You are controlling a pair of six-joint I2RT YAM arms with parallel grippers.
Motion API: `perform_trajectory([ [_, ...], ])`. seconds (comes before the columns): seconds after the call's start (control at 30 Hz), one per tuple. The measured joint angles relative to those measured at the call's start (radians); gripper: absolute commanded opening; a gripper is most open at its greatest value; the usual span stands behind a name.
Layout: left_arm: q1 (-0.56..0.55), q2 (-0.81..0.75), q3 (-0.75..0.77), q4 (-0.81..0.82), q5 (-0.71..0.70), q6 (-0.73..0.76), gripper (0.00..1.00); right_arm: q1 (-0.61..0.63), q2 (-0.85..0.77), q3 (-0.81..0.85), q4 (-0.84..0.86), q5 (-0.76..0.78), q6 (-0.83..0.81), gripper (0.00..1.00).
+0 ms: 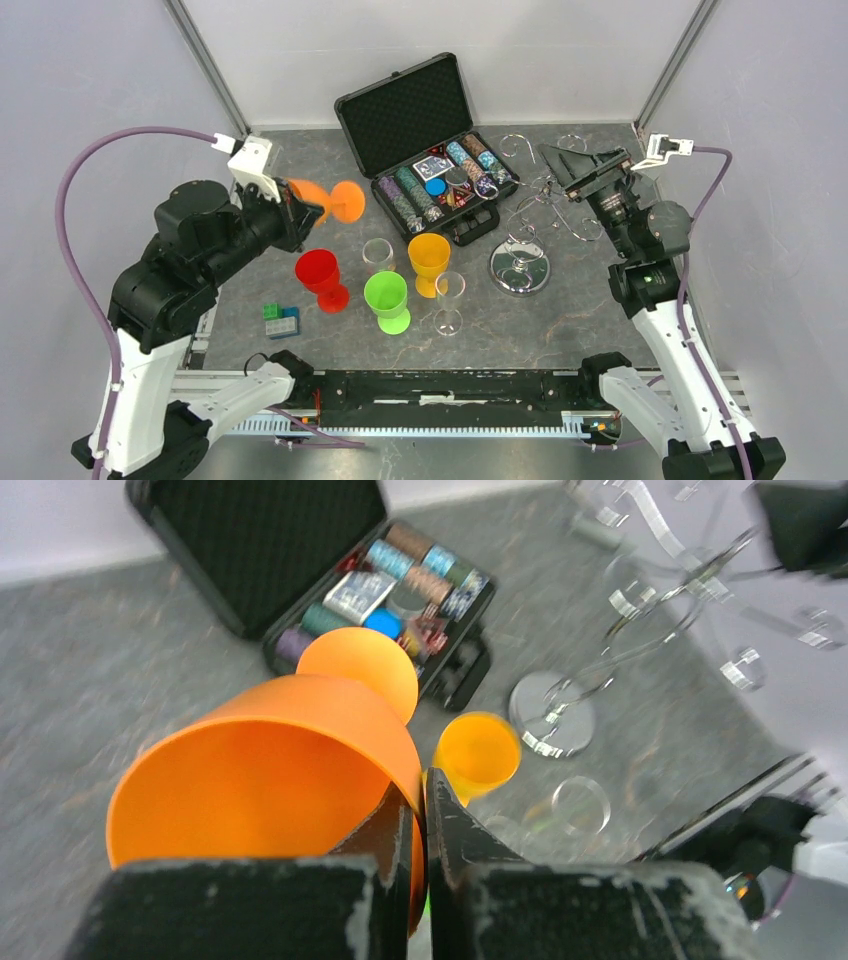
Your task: Take the wine glass off the wine glass rack
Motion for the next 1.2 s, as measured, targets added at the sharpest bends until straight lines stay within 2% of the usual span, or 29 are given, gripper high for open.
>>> perform_trajectory([
  [0.2,0.0,0.022,0.071,-0.251,-0.008,0.045,0.02,0.0,-0.007,0.027,-0.062,0.025,-0.069,0.73],
  [0.33,0.0,0.007,0.1,-0.344,-0.004,0.06,0.02,0.0,-0.006,0.027,-0.09,0.032,-0.083,0.73],
  [0.43,0.0,-0.01,0.109,-0.373,0.031,0.069,0.08,0.0,-0.006,0.027,-0.098,0.032,-0.085,0.73],
  [0.53,-0.01,-0.016,0.108,-0.399,0.059,0.072,0.08,0.0,-0.006,0.027,-0.105,0.032,-0.089,0.73],
  [0.67,-0.029,-0.011,0.086,-0.425,0.054,0.072,0.02,-0.003,0.0,0.037,-0.121,0.032,-0.103,0.73],
  [0.97,-0.07,0.002,-0.029,-0.48,0.068,0.072,0.02,-0.008,0.01,0.051,-0.145,0.033,-0.124,0.73],
  [1.2,-0.094,0.042,-0.035,-0.492,0.056,0.072,0.02,-0.011,0.008,0.051,-0.149,0.038,-0.126,0.73],
])
